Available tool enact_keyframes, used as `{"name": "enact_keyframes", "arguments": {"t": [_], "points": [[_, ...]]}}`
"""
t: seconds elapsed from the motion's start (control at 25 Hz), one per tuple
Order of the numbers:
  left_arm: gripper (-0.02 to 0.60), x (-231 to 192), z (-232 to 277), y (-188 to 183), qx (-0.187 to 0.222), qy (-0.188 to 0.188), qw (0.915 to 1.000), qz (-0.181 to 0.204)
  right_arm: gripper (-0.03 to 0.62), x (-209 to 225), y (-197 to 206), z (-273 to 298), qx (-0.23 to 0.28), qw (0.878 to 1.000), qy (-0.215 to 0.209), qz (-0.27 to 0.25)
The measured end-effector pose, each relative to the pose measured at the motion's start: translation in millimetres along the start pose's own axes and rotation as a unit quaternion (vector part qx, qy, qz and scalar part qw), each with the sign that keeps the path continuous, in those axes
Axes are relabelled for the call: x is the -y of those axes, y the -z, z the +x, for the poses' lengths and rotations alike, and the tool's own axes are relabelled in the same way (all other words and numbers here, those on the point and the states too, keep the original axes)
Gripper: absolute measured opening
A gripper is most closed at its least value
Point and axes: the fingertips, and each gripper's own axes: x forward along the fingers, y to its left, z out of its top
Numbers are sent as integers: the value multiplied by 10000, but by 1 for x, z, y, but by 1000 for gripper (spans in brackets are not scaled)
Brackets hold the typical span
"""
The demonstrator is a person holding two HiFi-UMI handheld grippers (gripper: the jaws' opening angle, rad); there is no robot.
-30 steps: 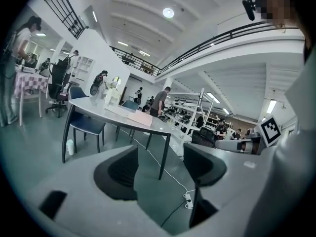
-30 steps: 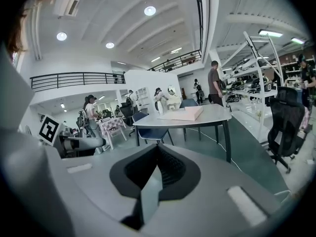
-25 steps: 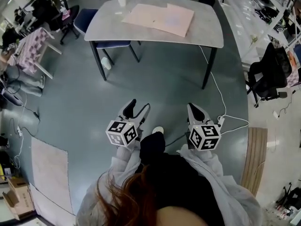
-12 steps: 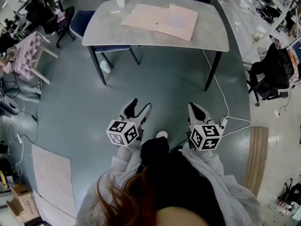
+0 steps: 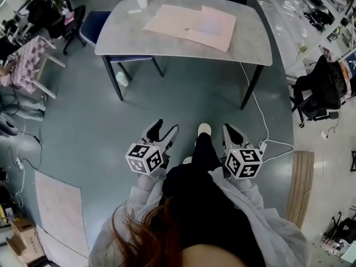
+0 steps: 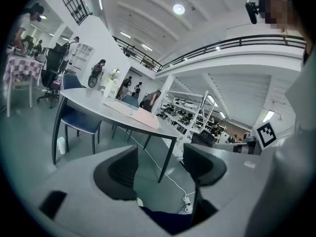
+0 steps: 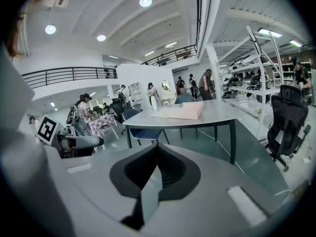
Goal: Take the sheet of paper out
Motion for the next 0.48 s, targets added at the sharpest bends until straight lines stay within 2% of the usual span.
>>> {"name": "enact_keyframes", "arguments": {"t": [0.24,0.48], "points": [[279,-24,24,-23,132,-150,9998,-33,8,0,-17,45,-93,9995,-285,32],[279,-47,65,-45,105,-202,9997,-77,8,20,-51,101,-41,9992,-380,132]]}}
